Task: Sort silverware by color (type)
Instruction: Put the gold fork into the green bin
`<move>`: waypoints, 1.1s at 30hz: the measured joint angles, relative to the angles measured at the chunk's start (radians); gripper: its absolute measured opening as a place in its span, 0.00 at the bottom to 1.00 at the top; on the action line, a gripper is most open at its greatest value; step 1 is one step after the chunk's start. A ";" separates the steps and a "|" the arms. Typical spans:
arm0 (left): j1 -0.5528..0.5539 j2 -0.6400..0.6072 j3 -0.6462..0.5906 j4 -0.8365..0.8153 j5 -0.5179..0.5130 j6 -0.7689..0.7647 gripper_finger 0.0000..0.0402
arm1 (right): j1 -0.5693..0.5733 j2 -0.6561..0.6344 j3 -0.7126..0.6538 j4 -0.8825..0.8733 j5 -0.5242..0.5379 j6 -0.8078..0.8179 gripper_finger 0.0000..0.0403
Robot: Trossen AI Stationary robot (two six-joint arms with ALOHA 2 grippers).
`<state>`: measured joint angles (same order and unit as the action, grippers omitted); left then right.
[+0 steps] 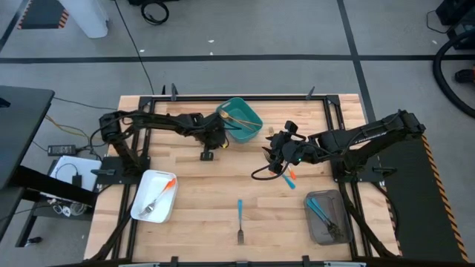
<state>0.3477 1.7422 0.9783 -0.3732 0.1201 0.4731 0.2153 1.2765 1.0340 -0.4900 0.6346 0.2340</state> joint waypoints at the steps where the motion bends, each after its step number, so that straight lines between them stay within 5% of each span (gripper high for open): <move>1: 0.000 -0.017 0.000 -0.006 0.002 0.010 0.05 | 0.000 0.000 0.000 0.000 0.000 0.000 0.43; 9: 0.021 -0.110 0.001 0.064 0.119 0.008 0.05 | 0.000 0.000 0.000 0.002 0.000 -0.001 0.43; 33: 0.112 -0.008 0.001 0.600 0.090 0.205 0.05 | 0.003 0.000 0.001 0.016 0.029 -0.018 0.43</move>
<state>0.4599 1.7345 0.9791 0.2272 0.2103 0.6782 0.2187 1.2762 1.0348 -0.4744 0.6640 0.2160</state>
